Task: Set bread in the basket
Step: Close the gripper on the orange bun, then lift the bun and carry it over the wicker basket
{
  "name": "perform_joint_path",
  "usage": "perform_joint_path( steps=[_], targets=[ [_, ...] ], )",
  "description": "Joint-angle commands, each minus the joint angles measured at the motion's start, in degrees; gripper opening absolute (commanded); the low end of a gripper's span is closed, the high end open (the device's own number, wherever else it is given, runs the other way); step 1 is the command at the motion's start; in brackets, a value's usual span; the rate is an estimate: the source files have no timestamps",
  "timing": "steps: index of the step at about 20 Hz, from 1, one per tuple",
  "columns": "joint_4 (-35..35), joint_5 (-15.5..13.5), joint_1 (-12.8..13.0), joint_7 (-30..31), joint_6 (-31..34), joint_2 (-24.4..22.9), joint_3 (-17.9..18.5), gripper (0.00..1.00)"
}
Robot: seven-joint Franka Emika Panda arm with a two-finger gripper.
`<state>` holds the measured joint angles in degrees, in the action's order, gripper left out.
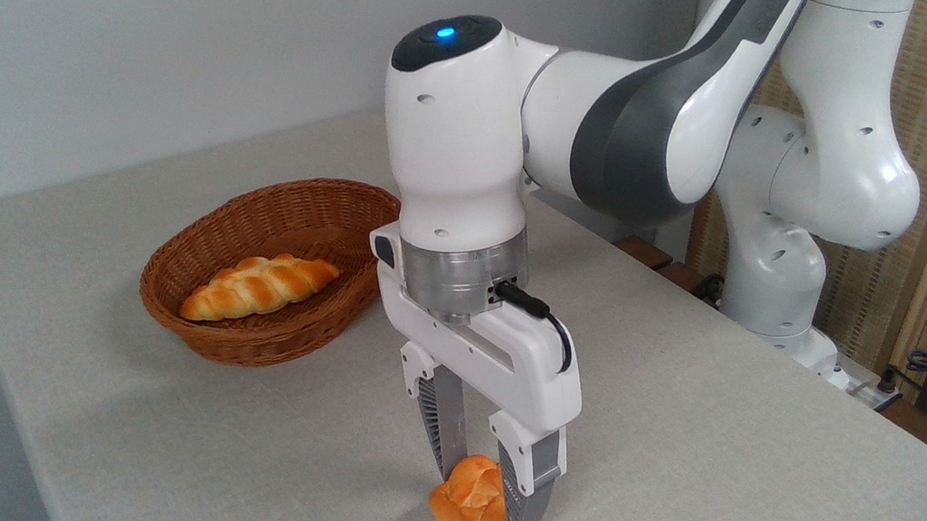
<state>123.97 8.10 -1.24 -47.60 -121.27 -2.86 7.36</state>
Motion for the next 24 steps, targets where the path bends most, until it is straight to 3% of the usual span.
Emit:
perform_joint_path(
  steps=[1, 2, 5, 22, 24],
  targets=[
    [1.1, 0.95, 0.28, -1.0, -1.95, 0.31, 0.72, 0.68],
    [1.1, 0.95, 0.28, -1.09, -2.04, 0.4, 0.72, 0.55],
    [1.1, 0.86, 0.28, -2.93, -2.04, 0.4, 0.72, 0.43],
    [-0.04, -0.02, 0.89, -2.94, -1.34, 0.49, 0.64, 0.39],
    [-1.26, -2.54, 0.89, -2.85, -0.29, 0.32, 0.11, 0.39]
  ],
)
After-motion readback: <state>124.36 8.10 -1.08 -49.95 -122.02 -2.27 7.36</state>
